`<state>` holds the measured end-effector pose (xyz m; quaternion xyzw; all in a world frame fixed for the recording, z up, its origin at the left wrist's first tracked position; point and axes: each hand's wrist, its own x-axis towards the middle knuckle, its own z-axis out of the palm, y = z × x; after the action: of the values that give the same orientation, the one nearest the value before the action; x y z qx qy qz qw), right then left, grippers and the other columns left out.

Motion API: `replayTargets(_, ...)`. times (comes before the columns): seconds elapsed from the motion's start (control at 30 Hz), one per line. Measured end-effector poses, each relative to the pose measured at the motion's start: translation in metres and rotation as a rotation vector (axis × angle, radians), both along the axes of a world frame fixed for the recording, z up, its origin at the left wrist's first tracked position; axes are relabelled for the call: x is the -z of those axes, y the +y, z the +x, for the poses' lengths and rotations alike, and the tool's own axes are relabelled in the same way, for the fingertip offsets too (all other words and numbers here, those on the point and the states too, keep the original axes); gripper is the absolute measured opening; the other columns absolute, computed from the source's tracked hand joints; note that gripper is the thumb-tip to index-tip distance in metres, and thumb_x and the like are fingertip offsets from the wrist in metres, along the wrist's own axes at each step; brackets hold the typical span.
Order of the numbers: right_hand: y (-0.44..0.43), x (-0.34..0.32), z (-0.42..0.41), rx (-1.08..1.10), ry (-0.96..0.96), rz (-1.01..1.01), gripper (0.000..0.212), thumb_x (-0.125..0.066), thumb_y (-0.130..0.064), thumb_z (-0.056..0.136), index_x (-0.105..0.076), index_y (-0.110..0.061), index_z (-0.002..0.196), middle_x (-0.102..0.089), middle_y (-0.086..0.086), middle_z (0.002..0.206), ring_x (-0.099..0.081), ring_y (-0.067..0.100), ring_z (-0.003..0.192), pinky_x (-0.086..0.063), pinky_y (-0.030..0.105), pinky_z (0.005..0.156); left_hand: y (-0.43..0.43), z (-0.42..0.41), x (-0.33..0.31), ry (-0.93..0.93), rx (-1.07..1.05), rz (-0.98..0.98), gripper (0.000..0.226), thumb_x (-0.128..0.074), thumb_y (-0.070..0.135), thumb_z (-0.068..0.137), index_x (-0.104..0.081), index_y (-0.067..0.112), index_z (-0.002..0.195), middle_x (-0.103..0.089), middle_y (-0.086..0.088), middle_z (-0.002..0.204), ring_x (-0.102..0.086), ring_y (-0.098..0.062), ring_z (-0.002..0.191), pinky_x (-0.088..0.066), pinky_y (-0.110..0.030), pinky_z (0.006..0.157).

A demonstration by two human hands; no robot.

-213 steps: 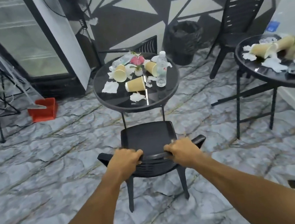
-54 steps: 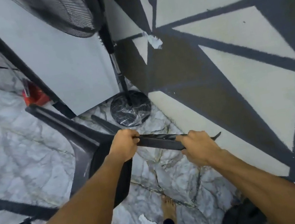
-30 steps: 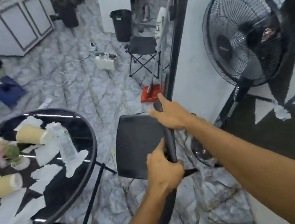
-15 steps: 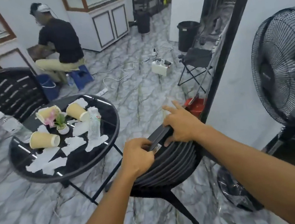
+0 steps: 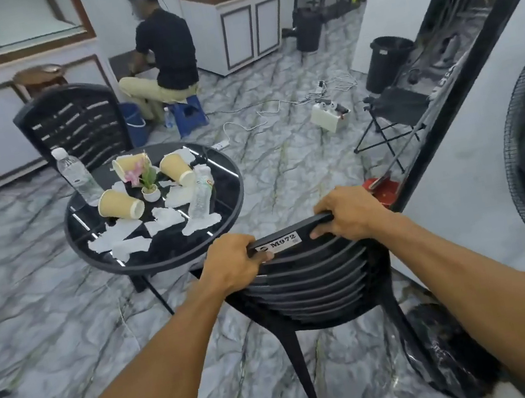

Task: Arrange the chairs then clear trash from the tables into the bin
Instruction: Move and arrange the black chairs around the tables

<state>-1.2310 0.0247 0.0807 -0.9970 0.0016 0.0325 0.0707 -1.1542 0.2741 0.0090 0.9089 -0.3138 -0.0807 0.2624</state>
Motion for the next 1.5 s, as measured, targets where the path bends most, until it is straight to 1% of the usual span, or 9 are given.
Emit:
replayTargets(0.23,-0.025,-0.001,-0.012,-0.151,0.006,0.234,0.034,-0.083,-0.048,0.068,-0.066,-0.019,0.065,-0.053,-0.005,0.049,-0.051,0.006,0.053,-0.038,0.027,0.052,0.000,-0.068,-0.006,-0.295,-0.129,-0.063,0.041,-0.073,0.054,0.083,-0.065,0.014,0.076,-0.045,0.008,0.049,-0.049,-0.023,0.049,-0.029,-0.029,0.052)
replayTargets(0.53,-0.025,0.013,-0.016,-0.368,-0.030,0.400,0.024,-0.085,-0.036,0.072,-0.074,-0.015,0.072,-0.058,0.002,0.051,-0.050,0.012,0.048,-0.036,0.022,0.049,0.002,-0.123,-0.020,-0.474,-0.258,0.016,0.042,-0.073,0.049,0.086,-0.057,0.013,0.070,-0.056,0.002,0.052,-0.054,-0.025,0.045,-0.043,-0.033,0.045)
replayTargets(0.67,-0.034,0.037,-0.028,-0.465,-0.062,0.379,0.024,-0.084,-0.025,0.075,-0.069,-0.007,0.067,-0.058,0.003,0.052,-0.051,0.014,0.050,-0.036,0.021,0.049,-0.009,-0.149,-0.007,-0.517,-0.234,0.109,0.048,-0.085,0.037,0.077,-0.045,0.015,0.061,-0.045,0.003,0.045,-0.045,-0.021,0.036,-0.026,-0.026,0.039)
replayTargets(0.8,-0.050,0.084,-0.047,-0.487,0.004,0.257,0.009,-0.070,0.002,0.064,-0.063,-0.003,0.062,-0.052,0.007,0.052,-0.044,0.016,0.052,-0.030,0.025,0.054,-0.038,-0.179,0.031,-0.415,-0.250,0.228,0.045,-0.093,0.015,0.049,-0.049,0.015,0.057,-0.045,0.001,0.044,-0.045,-0.023,0.036,-0.030,-0.026,0.038)
replayTargets(0.93,-0.073,0.129,-0.066,-0.419,0.157,0.145,0.017,-0.059,0.011,0.063,-0.067,0.003,0.075,-0.065,0.017,0.069,-0.059,0.032,0.068,-0.047,0.040,0.062,-0.064,-0.202,0.067,-0.273,-0.279,0.271,0.041,-0.090,0.012,0.037,-0.056,0.016,0.058,-0.047,0.002,0.045,-0.046,-0.022,0.037,-0.026,-0.025,0.036)
replayTargets(1.17,-0.100,0.120,-0.049,-0.277,0.170,0.073,0.027,-0.061,0.007,0.069,-0.072,0.002,0.094,-0.072,0.019,0.093,-0.065,0.034,0.091,-0.051,0.046,0.079,-0.104,-0.186,0.068,-0.131,-0.288,0.223,0.021,-0.058,0.011,0.085,-0.040,0.020,0.080,-0.059,-0.007,0.069,-0.038,-0.034,0.057,-0.027,-0.035,0.056)
replayTargets(1.3,-0.098,0.121,-0.061,-0.127,0.203,0.074,0.028,-0.061,0.007,0.071,-0.073,-0.002,0.094,-0.071,0.017,0.095,-0.064,0.032,0.092,-0.053,0.045,0.079,-0.113,-0.189,0.071,-0.074,-0.222,0.250,0.010,-0.049,0.014,0.091,-0.042,0.020,0.089,-0.057,-0.007,0.076,-0.038,-0.033,0.061,-0.029,-0.038,0.061)
replayTargets(1.4,-0.086,0.110,-0.071,-0.165,0.274,0.043,0.015,-0.071,-0.009,0.073,-0.073,-0.013,0.087,-0.070,0.008,0.088,-0.064,0.026,0.086,-0.053,0.035,0.069,-0.113,-0.195,0.071,0.019,-0.227,0.179,0.024,-0.055,0.036,0.091,-0.041,0.020,0.083,-0.050,0.002,0.070,-0.043,-0.028,0.061,-0.036,-0.038,0.061)
replayTargets(1.5,-0.061,0.090,-0.071,-0.253,0.415,0.086,0.041,-0.086,-0.036,0.059,-0.075,-0.024,0.097,-0.071,-0.007,0.093,-0.064,0.015,0.087,-0.054,0.030,0.073,-0.099,-0.186,0.056,0.198,-0.214,0.027,0.056,-0.050,0.080,0.080,-0.059,0.024,0.081,-0.063,0.006,0.074,-0.058,-0.016,0.069,-0.050,-0.039,0.066)
